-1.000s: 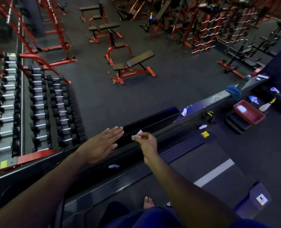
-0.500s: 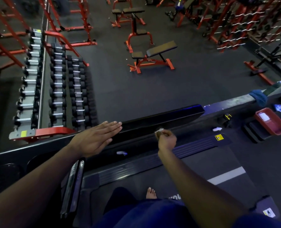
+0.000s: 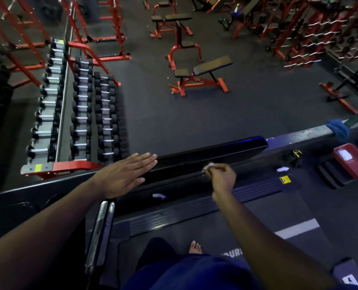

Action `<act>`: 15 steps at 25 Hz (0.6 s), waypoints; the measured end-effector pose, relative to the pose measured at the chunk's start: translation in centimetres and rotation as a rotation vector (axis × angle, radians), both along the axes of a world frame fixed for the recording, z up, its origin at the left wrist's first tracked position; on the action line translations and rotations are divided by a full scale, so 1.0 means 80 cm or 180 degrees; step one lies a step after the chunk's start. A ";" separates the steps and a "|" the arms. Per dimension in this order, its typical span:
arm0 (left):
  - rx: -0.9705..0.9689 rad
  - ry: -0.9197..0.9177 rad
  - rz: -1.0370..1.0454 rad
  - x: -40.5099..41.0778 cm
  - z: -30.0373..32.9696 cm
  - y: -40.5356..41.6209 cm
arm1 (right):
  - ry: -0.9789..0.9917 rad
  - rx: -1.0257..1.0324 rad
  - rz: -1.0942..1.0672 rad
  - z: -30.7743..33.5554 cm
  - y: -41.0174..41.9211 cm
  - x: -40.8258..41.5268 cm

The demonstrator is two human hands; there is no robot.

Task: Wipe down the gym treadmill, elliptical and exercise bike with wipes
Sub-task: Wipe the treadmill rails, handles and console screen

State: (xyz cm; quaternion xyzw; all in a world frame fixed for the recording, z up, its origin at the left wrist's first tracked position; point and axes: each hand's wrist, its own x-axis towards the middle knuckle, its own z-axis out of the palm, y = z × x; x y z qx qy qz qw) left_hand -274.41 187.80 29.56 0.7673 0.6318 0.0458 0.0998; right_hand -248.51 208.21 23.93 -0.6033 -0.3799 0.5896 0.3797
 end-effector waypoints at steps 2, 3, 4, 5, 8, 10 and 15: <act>-0.0060 0.0008 0.0059 -0.013 0.002 -0.011 | -0.0222 0.0304 -0.0148 0.013 0.026 0.024; -0.0083 -0.0008 0.0083 -0.016 0.002 -0.014 | -0.0302 0.0408 -0.0127 0.020 0.029 0.030; -0.0097 -0.0035 0.0095 -0.018 0.003 -0.016 | -0.0354 0.0500 -0.0083 0.027 0.024 0.030; -0.0096 -0.0055 0.0112 -0.018 0.004 -0.017 | -0.0389 0.0579 -0.0022 0.032 0.012 0.024; -0.0037 -0.0055 0.0254 -0.023 0.006 -0.028 | -0.0423 0.0664 0.0264 0.040 -0.034 -0.006; -0.0018 -0.0047 0.0350 -0.031 0.006 -0.041 | -0.0420 0.0675 0.0446 0.038 -0.063 -0.027; -0.0065 -0.0027 0.0414 -0.032 0.005 -0.046 | -0.0267 0.0347 0.1092 0.028 -0.131 -0.078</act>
